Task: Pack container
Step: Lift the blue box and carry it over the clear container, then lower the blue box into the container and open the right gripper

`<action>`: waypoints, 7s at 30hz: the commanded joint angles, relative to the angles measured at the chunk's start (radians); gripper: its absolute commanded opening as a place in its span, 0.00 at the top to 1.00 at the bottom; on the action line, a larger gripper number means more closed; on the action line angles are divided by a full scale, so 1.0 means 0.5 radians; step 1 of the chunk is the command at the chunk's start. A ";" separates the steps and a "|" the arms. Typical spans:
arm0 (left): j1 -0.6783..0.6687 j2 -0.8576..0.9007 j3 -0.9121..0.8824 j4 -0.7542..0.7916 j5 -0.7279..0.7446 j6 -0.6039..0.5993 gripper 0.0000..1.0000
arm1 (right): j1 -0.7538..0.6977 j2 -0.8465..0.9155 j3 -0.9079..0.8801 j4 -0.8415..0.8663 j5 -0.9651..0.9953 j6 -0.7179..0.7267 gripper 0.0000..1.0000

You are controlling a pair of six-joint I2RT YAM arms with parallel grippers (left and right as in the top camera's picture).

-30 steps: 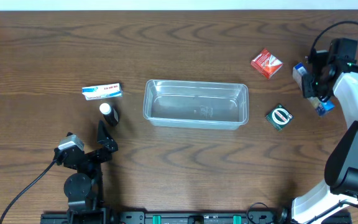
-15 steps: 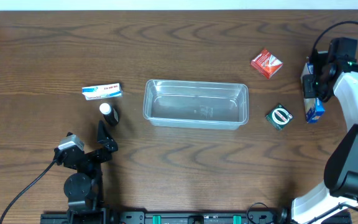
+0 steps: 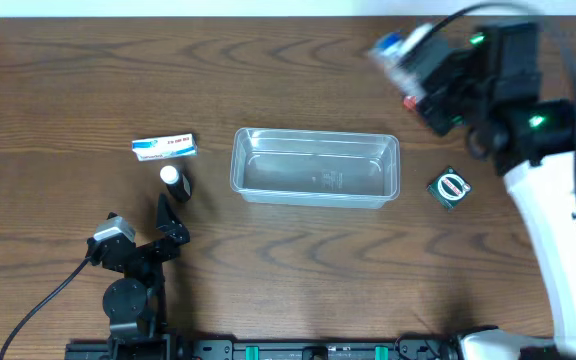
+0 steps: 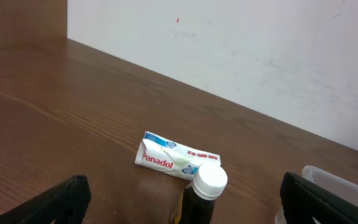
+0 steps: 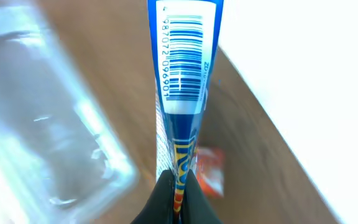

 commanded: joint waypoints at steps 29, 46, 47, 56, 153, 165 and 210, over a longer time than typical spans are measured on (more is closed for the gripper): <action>0.012 -0.002 -0.047 -0.066 -0.016 0.033 0.02 | 0.453 0.717 -0.008 -0.385 -0.111 -0.536 0.99; 0.012 -0.002 -0.047 -0.066 -0.016 0.033 0.02 | 0.451 0.996 -0.009 -0.143 -0.086 -0.771 0.99; 0.012 -0.002 -0.047 -0.066 -0.016 0.033 0.02 | 0.451 1.010 -0.010 -0.134 -0.086 -0.771 0.99; 0.012 -0.002 -0.047 -0.066 -0.016 0.033 0.02 | 0.422 1.079 -0.010 -0.131 -0.055 -0.771 0.99; 0.012 -0.002 -0.047 -0.066 -0.016 0.033 0.02 | 0.607 0.999 0.285 -0.436 0.491 -0.329 0.99; 0.012 -0.002 -0.047 -0.066 -0.016 0.033 0.02 | 0.587 0.999 0.285 -0.417 0.473 -0.417 0.99; 0.012 -0.002 -0.047 -0.066 -0.016 0.033 0.02 | 0.799 0.999 0.620 -0.745 0.301 0.532 0.21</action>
